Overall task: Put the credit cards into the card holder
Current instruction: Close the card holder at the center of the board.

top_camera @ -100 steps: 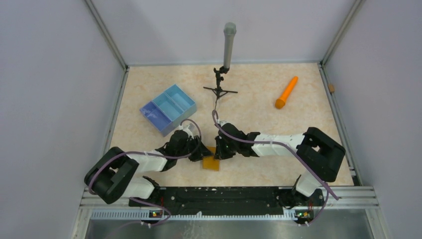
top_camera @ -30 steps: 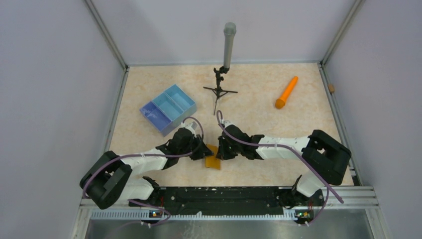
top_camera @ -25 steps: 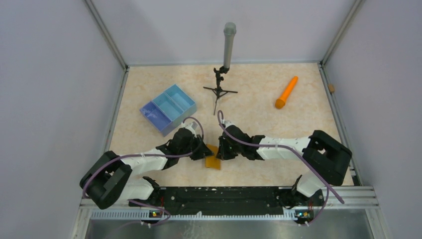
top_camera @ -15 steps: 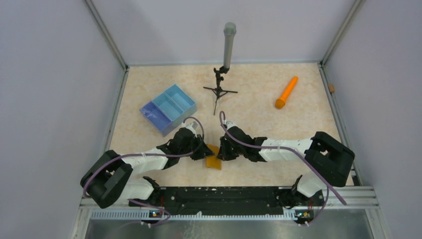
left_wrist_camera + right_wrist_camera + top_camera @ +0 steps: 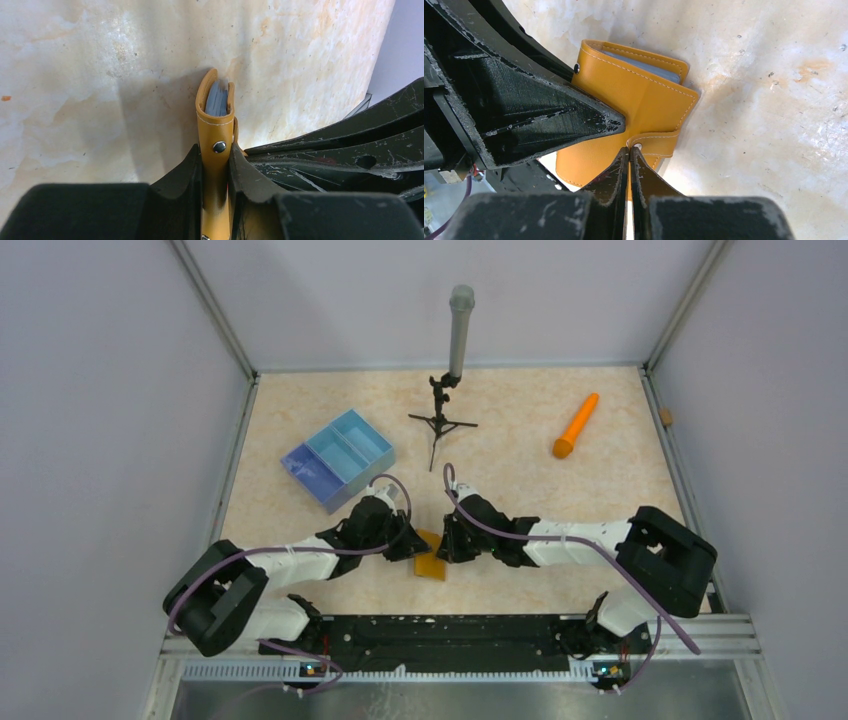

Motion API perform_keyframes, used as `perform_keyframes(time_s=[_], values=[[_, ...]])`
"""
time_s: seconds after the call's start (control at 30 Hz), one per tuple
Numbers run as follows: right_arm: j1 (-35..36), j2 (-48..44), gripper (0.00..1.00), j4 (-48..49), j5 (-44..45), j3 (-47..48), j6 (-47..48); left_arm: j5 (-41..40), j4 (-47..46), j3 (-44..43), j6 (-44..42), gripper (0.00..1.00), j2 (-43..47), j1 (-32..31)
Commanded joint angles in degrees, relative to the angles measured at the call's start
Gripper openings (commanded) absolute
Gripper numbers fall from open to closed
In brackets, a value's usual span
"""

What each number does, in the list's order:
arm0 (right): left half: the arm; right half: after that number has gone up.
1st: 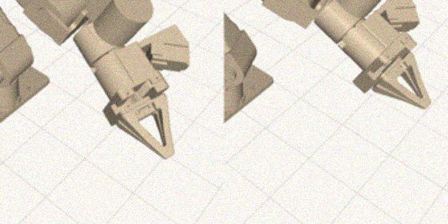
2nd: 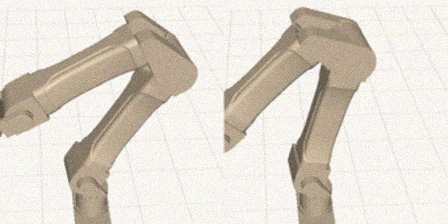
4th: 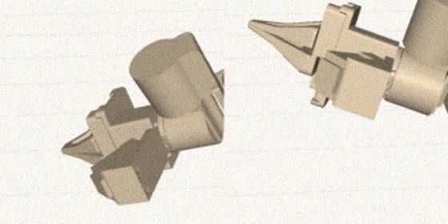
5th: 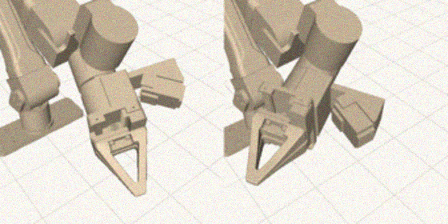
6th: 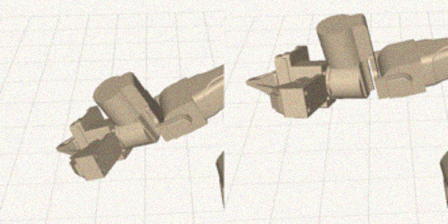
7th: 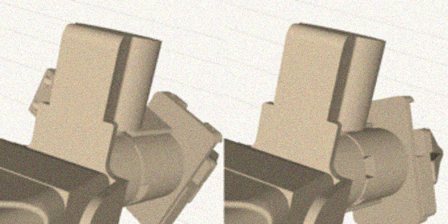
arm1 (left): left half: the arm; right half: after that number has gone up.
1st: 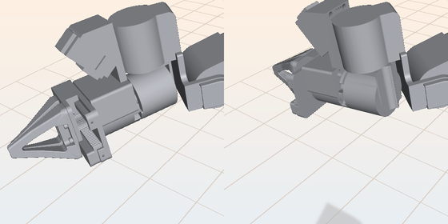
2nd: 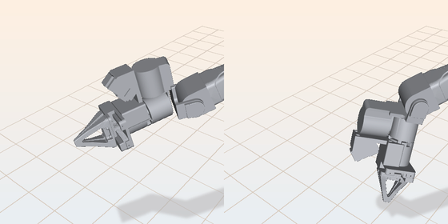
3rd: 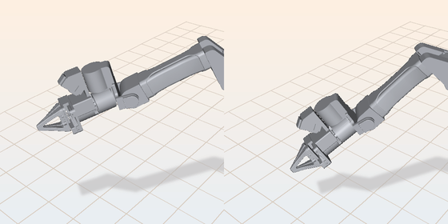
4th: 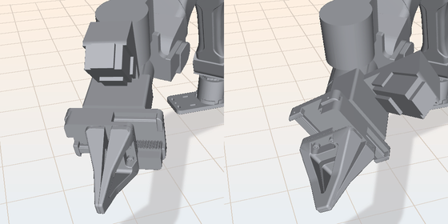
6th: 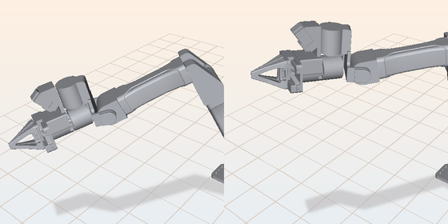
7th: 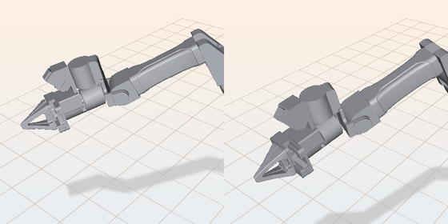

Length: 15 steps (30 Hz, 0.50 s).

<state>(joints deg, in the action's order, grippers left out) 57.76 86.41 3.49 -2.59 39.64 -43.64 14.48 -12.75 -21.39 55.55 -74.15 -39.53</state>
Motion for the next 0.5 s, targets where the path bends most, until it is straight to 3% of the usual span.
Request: perform_keyframes(time_s=[0.0, 0.47], values=[[0.8, 0.3, 0.00, 3.4, -1.5, 1.6, 0.3, -3.8, 6.5, 0.6, -1.9, 0.00, -1.4, -0.6], [0.6, 3.4, 0.00, 2.2, -3.0, 2.3, 0.4, -3.1, 5.4, 1.1, -2.2, 0.00, -1.5, -0.7]])
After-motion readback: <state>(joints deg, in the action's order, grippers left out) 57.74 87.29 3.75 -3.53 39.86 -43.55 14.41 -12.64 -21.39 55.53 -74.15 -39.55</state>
